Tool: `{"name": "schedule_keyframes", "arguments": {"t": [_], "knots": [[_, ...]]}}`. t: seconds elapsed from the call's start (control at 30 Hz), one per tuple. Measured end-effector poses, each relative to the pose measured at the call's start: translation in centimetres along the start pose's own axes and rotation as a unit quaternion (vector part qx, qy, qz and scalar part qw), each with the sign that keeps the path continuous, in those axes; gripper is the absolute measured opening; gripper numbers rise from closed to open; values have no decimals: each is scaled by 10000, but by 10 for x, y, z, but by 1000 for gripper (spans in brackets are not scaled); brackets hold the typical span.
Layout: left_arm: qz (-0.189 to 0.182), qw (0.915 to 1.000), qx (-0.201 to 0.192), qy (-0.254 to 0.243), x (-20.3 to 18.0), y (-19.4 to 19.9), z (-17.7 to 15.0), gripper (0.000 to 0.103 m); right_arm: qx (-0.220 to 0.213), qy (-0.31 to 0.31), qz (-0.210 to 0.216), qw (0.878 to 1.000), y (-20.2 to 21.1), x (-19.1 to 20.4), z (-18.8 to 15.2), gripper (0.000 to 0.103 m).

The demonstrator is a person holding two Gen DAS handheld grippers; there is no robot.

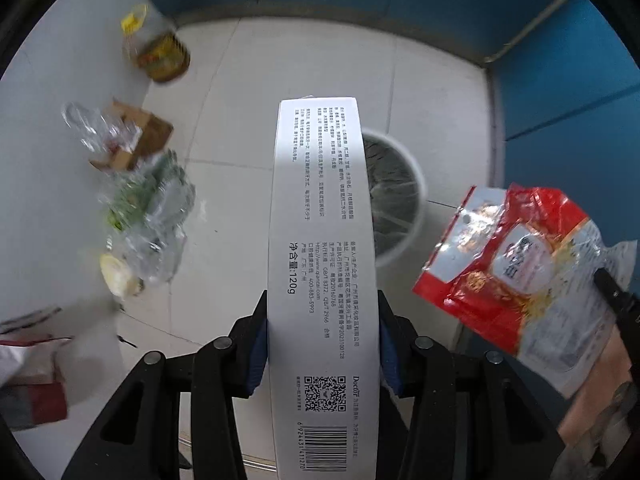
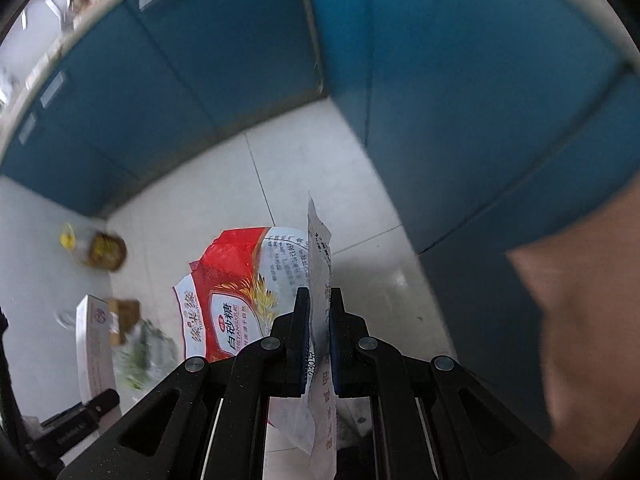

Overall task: Collect trash
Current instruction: 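Carry the white box and sugar bag down over the floor bin, then open both tools to drop the box and bag into the bin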

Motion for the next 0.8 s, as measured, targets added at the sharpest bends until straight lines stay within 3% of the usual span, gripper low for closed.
{"name": "schedule_keyframes", "arguments": {"t": [0.17,0.27,0.47,0.5,0.57,0.63,0.8], "knots": [[-394,9988,192,238,4,-93,33,43,190,304,-210,9991,-116,32,-6,8],[-559,9976,293,289,0,-139,53,43,253,435,-304,9983,-166,48,-6,8],[-839,9926,561,677,4,-185,69,45,752,742,-437,9934,-238,76,-14,9],[-832,9925,538,713,6,-186,71,47,943,757,-388,9919,-247,82,-17,14],[-757,9937,424,706,10,-181,73,73,1099,828,-218,9902,-251,87,-22,24],[-618,9952,315,694,13,-173,73,92,1077,894,-172,9900,-245,89,-21,48],[-166,9977,74,660,21,-154,68,94,983,1122,-60,9888,-215,85,-21,76]]}}
Point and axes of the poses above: each gripper's, at about its wrist camera, not at the fingertips, and y roughly against the way its jaws point, x to its left, z to its top, the point moved 5 cm from there along -y, roughly the way its jaws point, and after that the axes turned 7 degrees about -y, right-handed, at the moved point
